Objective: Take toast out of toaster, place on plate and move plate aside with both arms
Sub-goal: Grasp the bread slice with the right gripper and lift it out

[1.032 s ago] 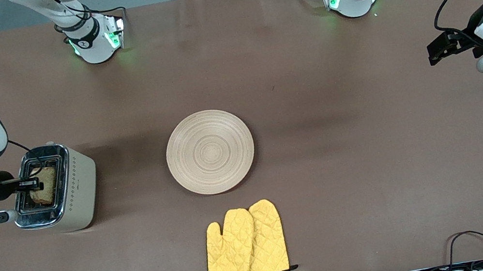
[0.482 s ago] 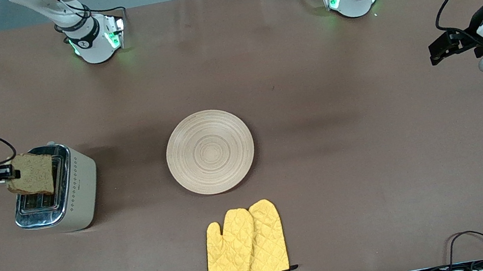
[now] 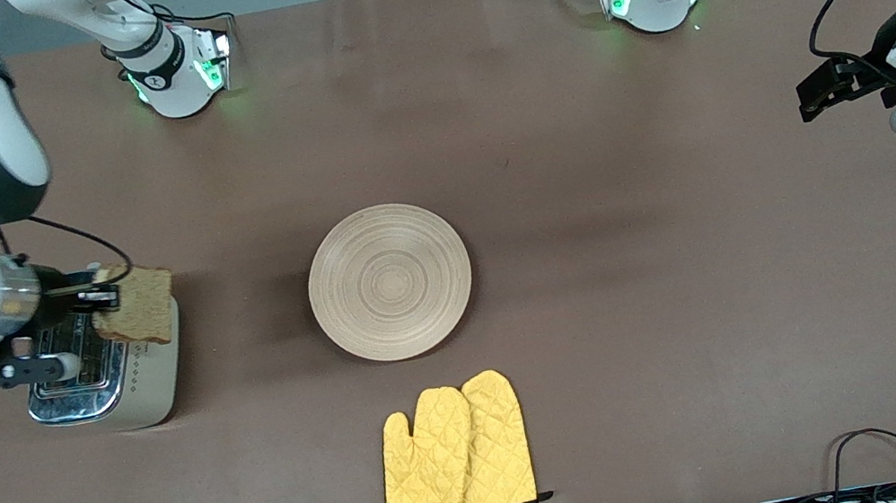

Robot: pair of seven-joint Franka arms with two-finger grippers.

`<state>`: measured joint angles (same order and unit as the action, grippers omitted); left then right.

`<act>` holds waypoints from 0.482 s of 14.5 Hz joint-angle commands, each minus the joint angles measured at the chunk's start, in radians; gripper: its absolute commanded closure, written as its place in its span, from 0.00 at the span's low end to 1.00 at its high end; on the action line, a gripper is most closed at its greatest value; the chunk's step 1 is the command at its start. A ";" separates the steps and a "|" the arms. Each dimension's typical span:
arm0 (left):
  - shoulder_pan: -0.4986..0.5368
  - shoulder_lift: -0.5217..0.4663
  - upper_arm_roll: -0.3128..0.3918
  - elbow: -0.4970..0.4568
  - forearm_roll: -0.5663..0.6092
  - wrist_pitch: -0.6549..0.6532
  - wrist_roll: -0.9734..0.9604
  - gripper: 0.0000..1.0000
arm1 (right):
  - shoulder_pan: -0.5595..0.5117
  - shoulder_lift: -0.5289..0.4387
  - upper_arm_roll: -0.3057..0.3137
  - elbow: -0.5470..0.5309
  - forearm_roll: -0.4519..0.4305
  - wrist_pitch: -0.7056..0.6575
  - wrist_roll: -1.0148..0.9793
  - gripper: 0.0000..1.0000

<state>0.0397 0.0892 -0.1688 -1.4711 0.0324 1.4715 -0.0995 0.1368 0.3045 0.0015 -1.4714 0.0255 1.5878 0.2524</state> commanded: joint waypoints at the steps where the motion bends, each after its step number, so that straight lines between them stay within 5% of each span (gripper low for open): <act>1: 0.003 0.020 0.000 0.015 -0.006 0.012 0.001 0.00 | 0.082 0.048 -0.006 -0.003 0.001 0.055 0.135 0.97; 7: 0.002 0.033 0.002 0.012 0.000 0.029 0.001 0.00 | 0.184 0.136 -0.005 -0.075 0.224 0.260 0.232 0.95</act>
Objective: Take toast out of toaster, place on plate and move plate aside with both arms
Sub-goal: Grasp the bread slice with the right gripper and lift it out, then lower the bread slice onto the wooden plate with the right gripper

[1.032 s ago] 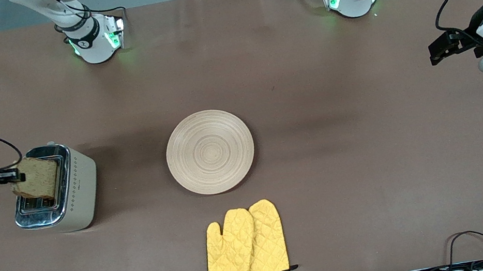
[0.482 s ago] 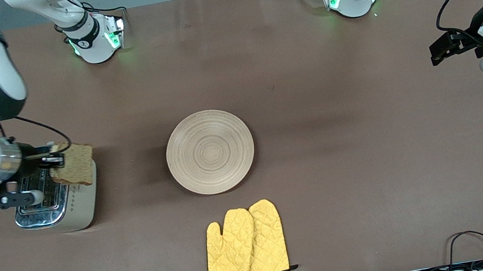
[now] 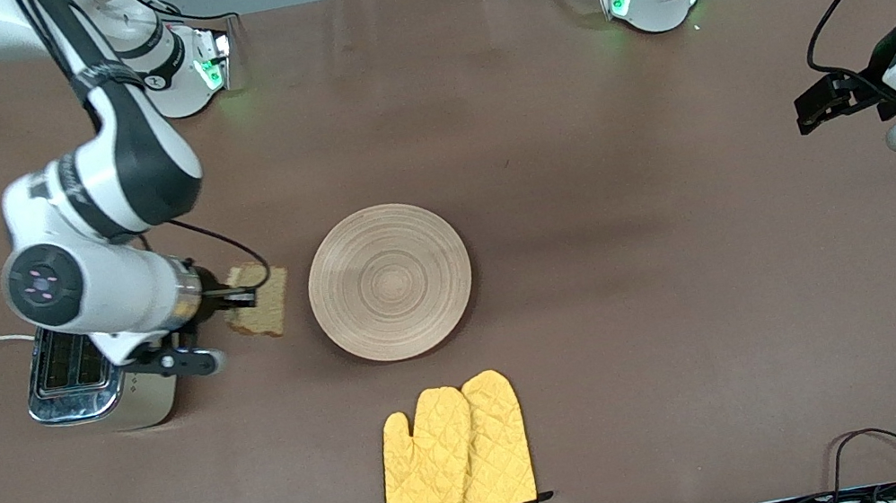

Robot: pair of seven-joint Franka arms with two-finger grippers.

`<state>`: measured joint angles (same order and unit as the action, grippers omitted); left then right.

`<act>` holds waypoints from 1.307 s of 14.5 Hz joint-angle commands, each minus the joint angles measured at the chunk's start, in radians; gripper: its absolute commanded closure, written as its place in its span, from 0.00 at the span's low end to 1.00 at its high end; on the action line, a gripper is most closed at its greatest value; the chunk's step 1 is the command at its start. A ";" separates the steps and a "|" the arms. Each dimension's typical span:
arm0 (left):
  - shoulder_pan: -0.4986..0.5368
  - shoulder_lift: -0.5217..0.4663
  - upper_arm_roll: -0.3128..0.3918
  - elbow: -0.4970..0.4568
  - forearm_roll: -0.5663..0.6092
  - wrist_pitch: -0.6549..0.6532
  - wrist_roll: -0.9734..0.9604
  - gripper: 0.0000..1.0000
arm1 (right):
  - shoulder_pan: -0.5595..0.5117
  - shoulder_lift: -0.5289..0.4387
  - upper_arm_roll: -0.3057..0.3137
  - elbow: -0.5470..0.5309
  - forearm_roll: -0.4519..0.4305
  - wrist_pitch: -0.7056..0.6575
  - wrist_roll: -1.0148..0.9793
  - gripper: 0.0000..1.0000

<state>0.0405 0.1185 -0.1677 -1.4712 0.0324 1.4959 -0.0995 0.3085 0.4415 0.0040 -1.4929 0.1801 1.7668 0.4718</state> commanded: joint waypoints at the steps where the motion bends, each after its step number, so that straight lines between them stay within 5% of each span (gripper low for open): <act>1: 0.002 0.006 0.001 0.012 0.000 0.009 0.001 0.00 | 0.035 -0.001 -0.007 -0.082 0.108 0.150 0.013 0.94; 9: -0.004 0.024 0.001 -0.014 0.004 0.052 -0.009 0.00 | 0.154 0.063 -0.007 -0.173 0.428 0.394 0.053 0.91; 11: -0.002 0.027 0.001 -0.014 0.003 0.052 -0.009 0.00 | 0.176 0.065 -0.009 -0.194 0.449 0.447 0.053 0.70; 13: -0.004 0.029 0.001 -0.015 0.001 0.053 -0.009 0.00 | 0.175 0.065 -0.010 -0.196 0.447 0.442 0.050 0.30; 14: -0.004 0.029 -0.001 -0.018 -0.002 0.053 -0.009 0.00 | 0.173 0.065 -0.012 -0.196 0.444 0.442 0.047 0.00; 19: -0.007 0.035 -0.004 -0.017 -0.012 0.053 -0.009 0.00 | 0.152 0.046 -0.038 -0.184 0.409 0.404 0.036 0.00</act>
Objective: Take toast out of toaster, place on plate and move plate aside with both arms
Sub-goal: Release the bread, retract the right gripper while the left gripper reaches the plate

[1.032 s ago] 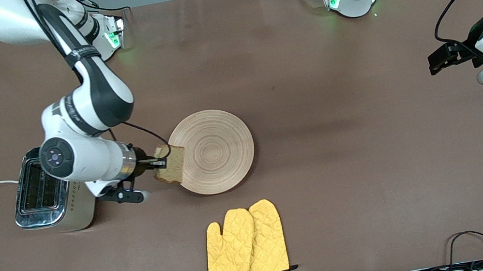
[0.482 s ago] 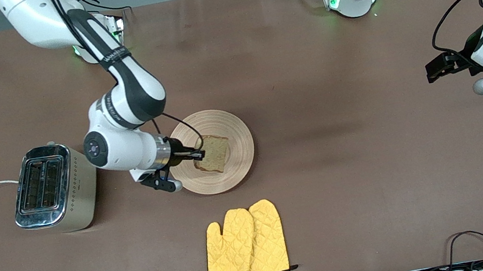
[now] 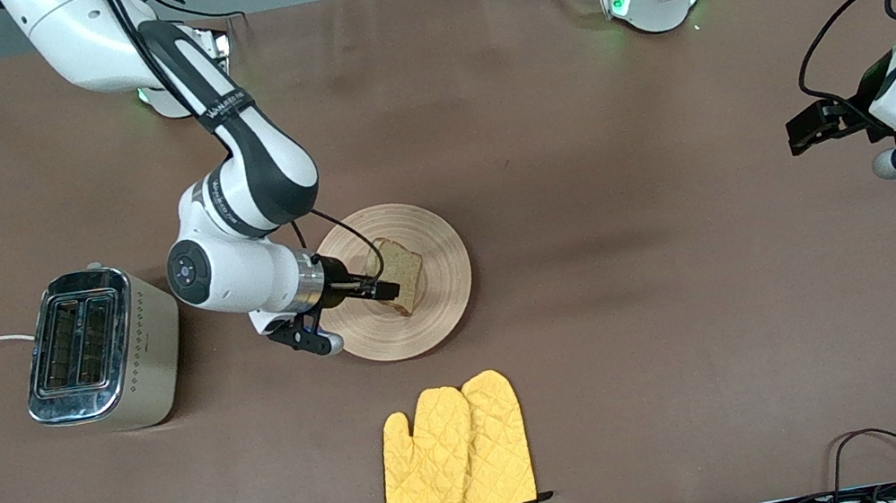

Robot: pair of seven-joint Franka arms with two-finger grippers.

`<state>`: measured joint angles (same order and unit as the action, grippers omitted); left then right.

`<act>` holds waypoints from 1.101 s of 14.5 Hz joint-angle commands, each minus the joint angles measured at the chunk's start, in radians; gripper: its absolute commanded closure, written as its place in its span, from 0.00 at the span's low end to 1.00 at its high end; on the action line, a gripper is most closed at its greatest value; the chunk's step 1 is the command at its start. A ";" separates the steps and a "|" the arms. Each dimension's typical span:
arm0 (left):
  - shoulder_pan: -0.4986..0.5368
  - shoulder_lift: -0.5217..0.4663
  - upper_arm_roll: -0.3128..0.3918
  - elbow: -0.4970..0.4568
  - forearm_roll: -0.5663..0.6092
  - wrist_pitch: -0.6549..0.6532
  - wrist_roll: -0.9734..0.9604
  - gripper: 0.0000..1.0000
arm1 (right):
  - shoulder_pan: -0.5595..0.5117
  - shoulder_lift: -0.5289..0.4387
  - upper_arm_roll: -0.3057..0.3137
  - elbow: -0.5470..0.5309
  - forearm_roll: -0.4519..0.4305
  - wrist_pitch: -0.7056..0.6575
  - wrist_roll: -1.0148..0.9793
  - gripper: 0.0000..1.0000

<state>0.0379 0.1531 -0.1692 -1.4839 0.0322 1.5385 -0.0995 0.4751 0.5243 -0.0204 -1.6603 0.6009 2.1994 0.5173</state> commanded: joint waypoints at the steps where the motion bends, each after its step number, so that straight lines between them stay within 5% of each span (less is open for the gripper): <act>1: -0.007 0.002 -0.004 -0.004 -0.012 0.012 -0.009 0.00 | -0.015 -0.056 -0.027 -0.012 -0.054 -0.043 -0.008 0.00; 4: -0.016 0.017 -0.010 -0.004 -0.024 0.028 -0.011 0.00 | -0.019 -0.096 -0.065 0.011 -0.190 -0.107 -0.011 0.00; 10: -0.018 0.110 -0.015 -0.007 -0.233 0.136 0.014 0.00 | -0.093 -0.165 -0.167 0.088 -0.329 -0.286 -0.132 0.00; 16: -0.016 0.262 -0.170 -0.084 -0.359 0.460 0.015 0.00 | -0.261 -0.283 -0.170 0.073 -0.382 -0.372 -0.317 0.00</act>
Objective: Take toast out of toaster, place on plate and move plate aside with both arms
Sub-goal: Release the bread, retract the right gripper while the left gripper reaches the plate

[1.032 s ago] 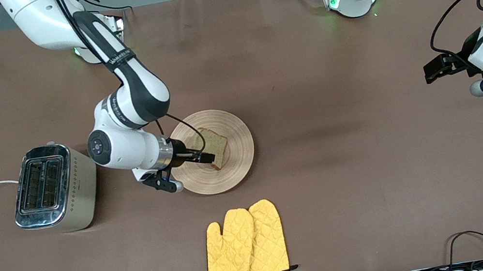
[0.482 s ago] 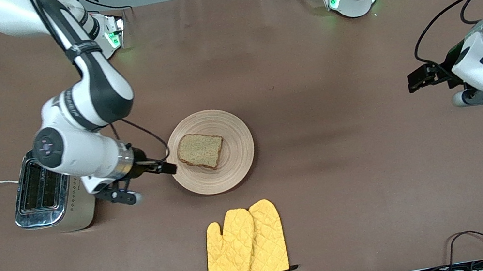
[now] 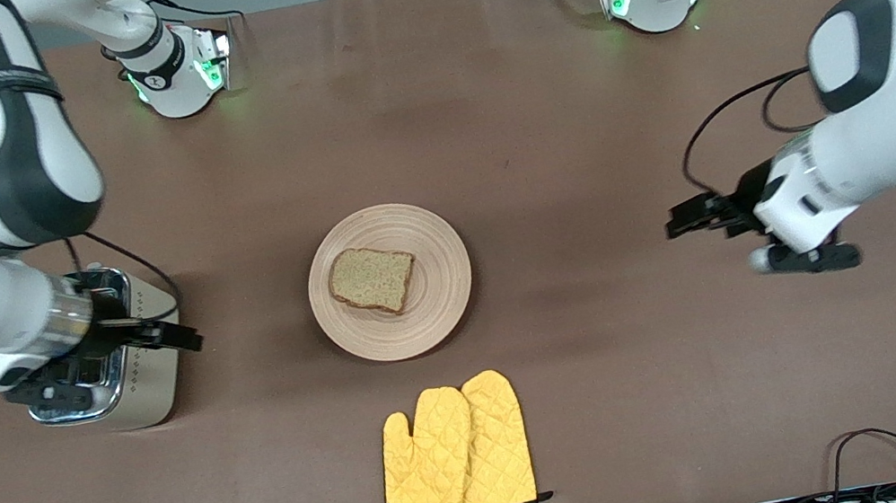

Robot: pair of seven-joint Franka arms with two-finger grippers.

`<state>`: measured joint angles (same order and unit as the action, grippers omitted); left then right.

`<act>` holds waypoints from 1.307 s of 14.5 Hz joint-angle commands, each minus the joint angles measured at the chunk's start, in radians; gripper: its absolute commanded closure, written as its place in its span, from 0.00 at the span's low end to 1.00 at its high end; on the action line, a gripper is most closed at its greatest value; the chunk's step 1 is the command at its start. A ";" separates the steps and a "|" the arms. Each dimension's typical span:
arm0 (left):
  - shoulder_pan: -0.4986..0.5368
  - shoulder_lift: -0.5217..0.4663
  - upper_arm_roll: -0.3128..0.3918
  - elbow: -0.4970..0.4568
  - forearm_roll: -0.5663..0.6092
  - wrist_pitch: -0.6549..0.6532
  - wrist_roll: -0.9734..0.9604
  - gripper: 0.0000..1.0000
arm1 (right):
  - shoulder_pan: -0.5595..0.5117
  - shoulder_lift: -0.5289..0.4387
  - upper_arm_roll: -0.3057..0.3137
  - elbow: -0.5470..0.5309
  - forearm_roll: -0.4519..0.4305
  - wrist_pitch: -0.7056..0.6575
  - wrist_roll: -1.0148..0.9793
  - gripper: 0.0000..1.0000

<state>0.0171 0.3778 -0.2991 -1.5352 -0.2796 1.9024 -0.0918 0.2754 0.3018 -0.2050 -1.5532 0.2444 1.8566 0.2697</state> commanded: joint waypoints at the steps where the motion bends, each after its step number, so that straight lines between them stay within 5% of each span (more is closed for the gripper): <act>1: 0.003 0.064 -0.066 -0.052 -0.061 0.159 0.010 0.00 | -0.085 -0.075 0.015 -0.034 -0.028 -0.052 -0.107 0.00; 7: 0.007 0.263 -0.176 -0.111 -0.263 0.386 0.254 0.12 | -0.162 -0.196 0.015 -0.036 -0.166 -0.148 -0.147 0.00; 11: -0.009 0.331 -0.183 -0.143 -0.478 0.443 0.458 0.28 | -0.179 -0.282 0.015 -0.039 -0.177 -0.214 -0.174 0.00; 19: -0.143 0.460 -0.183 -0.163 -0.995 0.586 0.783 0.36 | -0.191 -0.323 0.021 -0.028 -0.227 -0.266 -0.302 0.00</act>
<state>-0.1200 0.8232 -0.4752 -1.6990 -1.1899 2.4752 0.6165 0.0934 0.0031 -0.2044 -1.5580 0.0484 1.5983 -0.0158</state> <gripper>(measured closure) 0.330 0.000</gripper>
